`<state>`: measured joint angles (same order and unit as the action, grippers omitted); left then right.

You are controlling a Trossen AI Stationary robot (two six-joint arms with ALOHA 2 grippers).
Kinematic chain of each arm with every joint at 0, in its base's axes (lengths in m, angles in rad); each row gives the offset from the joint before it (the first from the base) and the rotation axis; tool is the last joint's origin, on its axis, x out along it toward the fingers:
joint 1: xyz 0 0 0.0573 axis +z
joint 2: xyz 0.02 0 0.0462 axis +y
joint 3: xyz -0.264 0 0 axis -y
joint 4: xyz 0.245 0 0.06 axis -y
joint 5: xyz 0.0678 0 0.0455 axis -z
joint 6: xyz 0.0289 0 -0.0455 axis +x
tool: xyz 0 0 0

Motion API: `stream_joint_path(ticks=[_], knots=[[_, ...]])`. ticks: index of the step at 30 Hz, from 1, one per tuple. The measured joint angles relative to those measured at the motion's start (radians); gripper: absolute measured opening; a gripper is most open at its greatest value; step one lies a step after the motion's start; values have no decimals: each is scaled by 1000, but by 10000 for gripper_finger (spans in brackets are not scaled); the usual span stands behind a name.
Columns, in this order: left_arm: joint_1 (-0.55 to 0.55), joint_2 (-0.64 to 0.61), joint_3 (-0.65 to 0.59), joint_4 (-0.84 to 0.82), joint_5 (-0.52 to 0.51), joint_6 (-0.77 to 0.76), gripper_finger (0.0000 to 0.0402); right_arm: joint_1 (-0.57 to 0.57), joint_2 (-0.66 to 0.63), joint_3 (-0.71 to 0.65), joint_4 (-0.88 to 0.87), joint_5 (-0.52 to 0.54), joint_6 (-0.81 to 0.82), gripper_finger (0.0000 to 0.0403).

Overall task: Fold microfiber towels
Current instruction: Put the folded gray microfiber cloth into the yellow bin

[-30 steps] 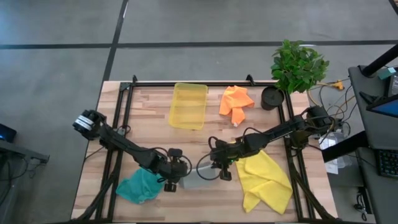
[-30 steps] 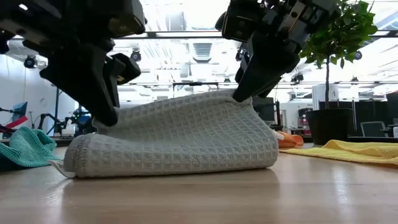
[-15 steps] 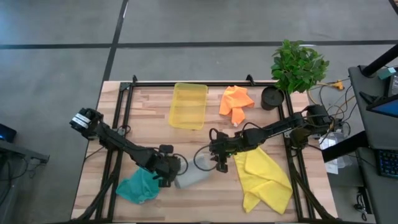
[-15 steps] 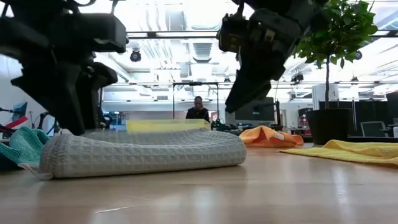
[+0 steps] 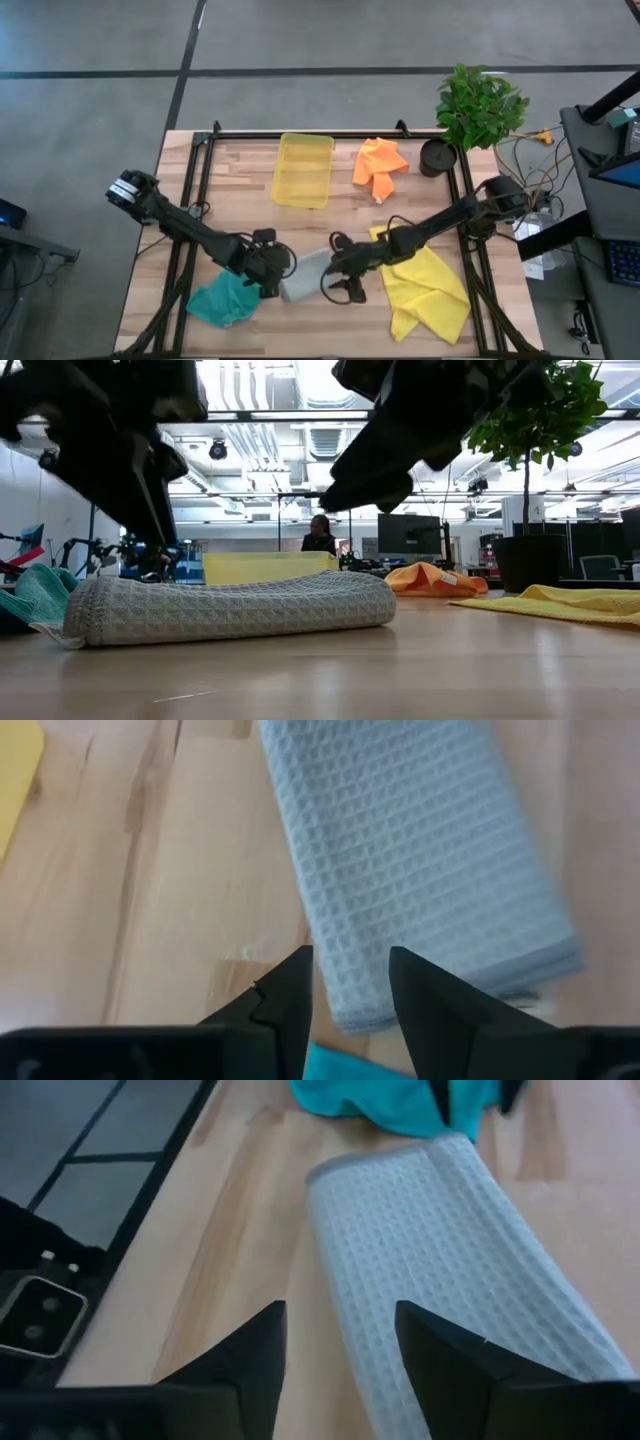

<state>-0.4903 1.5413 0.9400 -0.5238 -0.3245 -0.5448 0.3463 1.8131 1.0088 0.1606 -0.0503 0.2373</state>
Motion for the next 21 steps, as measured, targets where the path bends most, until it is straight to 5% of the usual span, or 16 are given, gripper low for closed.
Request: stream_joint_path(ticks=[17, 21], knots=[[32, 185, -11, 114, 12, -105, 120, 128, 294, 238, -53, 324, -512, 258], [33, 195, -12, 155, 35, -105, 120, 174, 362, 317, -134, 540, -576, 258]])
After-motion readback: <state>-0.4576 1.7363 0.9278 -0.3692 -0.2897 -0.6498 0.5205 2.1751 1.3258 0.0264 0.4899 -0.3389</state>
